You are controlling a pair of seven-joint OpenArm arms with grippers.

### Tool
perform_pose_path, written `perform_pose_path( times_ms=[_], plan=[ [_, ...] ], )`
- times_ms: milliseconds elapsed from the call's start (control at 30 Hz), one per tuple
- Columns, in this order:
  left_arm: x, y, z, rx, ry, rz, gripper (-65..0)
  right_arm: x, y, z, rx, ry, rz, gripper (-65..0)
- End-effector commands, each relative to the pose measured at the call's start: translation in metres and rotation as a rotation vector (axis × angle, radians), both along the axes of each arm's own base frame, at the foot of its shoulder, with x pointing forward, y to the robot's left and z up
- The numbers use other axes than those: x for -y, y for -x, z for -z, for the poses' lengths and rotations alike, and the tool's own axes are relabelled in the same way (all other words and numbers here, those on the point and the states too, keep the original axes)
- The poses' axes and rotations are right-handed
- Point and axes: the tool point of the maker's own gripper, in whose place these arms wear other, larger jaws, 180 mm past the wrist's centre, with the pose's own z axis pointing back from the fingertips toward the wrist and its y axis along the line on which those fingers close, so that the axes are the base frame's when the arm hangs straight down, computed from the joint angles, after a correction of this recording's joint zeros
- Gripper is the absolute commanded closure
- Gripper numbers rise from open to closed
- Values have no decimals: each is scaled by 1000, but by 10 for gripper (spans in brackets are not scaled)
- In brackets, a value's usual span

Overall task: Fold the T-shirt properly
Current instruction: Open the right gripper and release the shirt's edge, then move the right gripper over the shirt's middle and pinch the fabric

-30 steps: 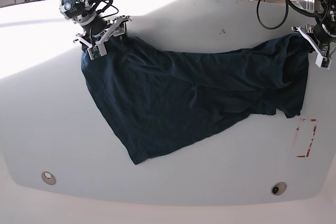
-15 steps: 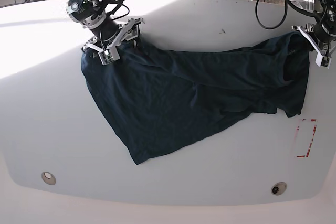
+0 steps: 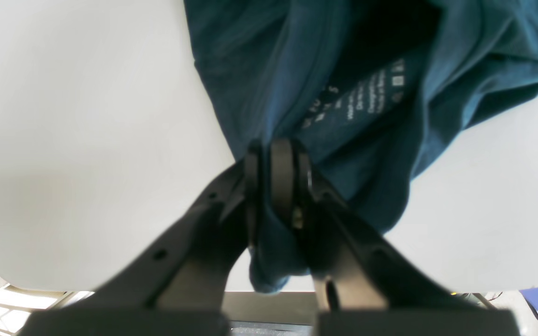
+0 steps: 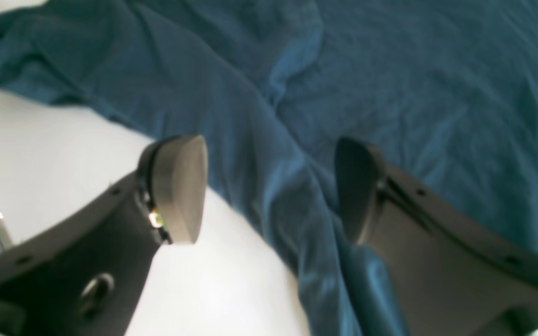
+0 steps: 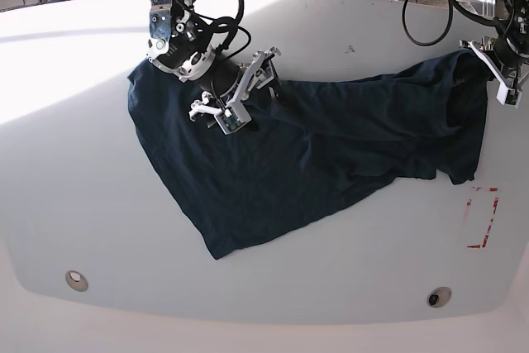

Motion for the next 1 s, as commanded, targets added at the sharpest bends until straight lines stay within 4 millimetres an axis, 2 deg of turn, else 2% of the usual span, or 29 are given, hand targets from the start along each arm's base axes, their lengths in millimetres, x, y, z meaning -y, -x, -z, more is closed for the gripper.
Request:
perform_pose_path(
  times_ms=[0, 167, 467, 967],
  plan=[
    [-4, -7, -12, 38, -21, 11, 0, -13, -21, -6, 19, -36, 6, -411],
    [-3, -7, -12, 39, -20, 13, 0, -29, -36, 0, 5, -35, -26, -411],
    [-2, -9, -12, 41, -18, 15, 0, -71, -43, 3, 9, -7, -164, -411],
    [-3, -14, -15, 56, -18, 14, 0, -85, -87, 15, -16, -22, -165, -409]
  ],
)
